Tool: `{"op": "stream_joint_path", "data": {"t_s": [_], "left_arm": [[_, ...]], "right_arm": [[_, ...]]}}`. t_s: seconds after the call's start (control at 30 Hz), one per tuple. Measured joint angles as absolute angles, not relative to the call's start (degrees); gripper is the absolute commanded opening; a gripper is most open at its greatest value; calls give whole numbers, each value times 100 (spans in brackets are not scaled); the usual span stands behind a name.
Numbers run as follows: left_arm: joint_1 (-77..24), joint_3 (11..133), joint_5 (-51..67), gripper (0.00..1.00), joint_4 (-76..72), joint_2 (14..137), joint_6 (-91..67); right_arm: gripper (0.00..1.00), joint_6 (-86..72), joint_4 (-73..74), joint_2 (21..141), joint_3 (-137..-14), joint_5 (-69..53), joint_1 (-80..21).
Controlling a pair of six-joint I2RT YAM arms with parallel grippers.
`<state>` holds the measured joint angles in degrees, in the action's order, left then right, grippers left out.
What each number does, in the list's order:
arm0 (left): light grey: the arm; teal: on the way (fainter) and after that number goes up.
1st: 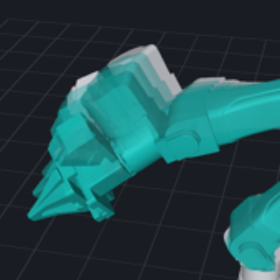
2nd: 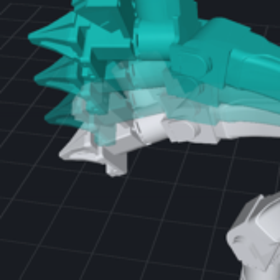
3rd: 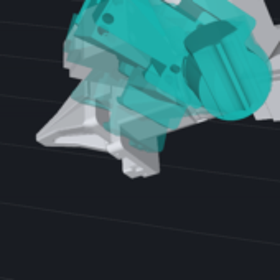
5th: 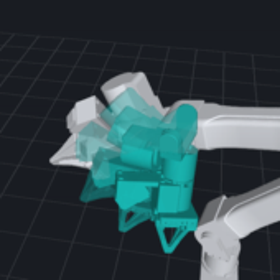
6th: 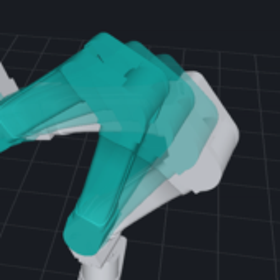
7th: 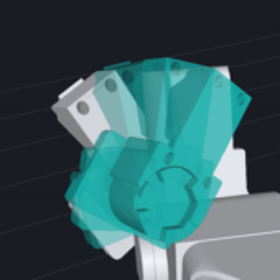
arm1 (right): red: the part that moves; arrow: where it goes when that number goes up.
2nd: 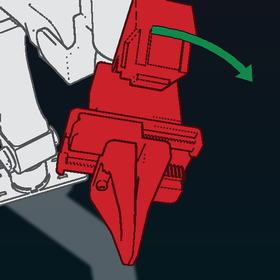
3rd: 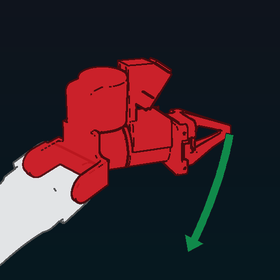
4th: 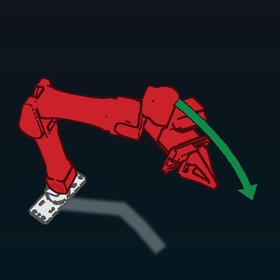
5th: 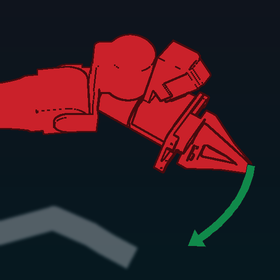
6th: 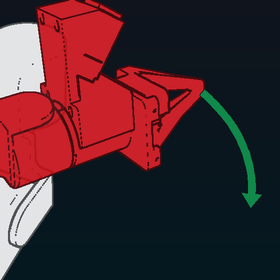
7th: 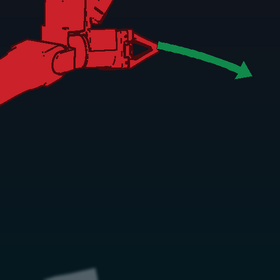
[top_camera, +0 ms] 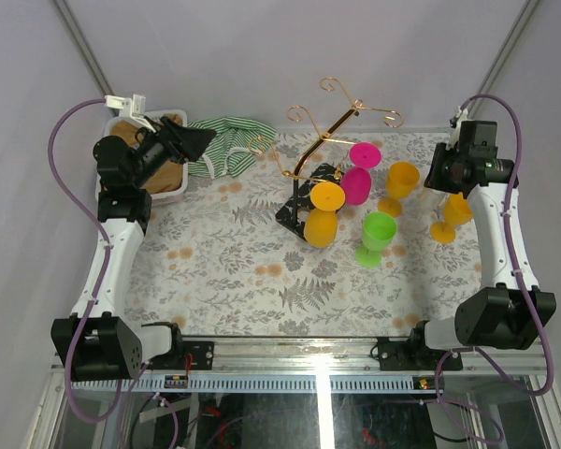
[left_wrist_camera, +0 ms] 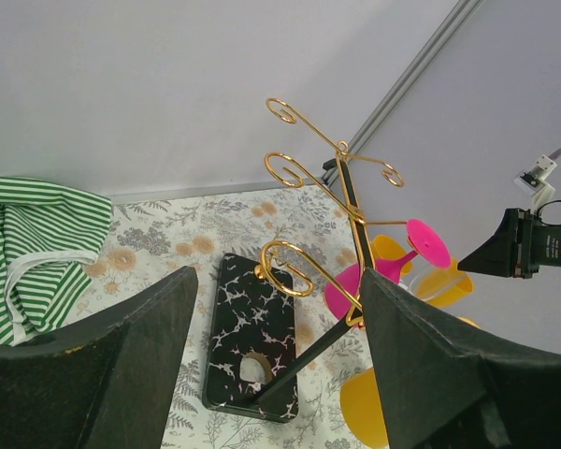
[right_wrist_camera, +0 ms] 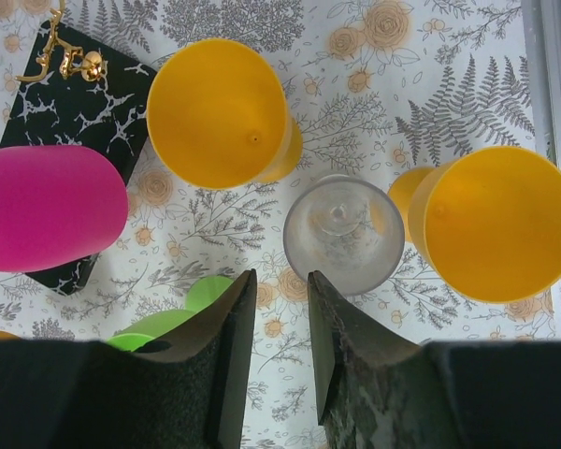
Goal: Place the wine glass upside down on the wine glass rack
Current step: Pick up the wine glass at the center of the board.
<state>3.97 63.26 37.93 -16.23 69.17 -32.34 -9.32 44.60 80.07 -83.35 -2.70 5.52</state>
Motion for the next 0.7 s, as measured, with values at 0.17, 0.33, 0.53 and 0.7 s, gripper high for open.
{"op": "stream_joint_path", "data": {"t_s": [0.17,0.33,0.53,0.7], "left_arm": [[397,6326,3791,70,-1619,6943,-3229],[397,6326,3782,70,-1584,6969,-3214],[397,6331,3747,70,-1584,7041,-3203],[397,6331,3734,70,-1584,7124,-3203]], "right_arm": [[34,-930,4375,8036,-8335,-263,552],[32,-921,4294,8180,-8335,-255,552],[32,-906,4283,8366,-8335,-252,550],[31,-893,4268,8381,-8335,-244,552]]}}
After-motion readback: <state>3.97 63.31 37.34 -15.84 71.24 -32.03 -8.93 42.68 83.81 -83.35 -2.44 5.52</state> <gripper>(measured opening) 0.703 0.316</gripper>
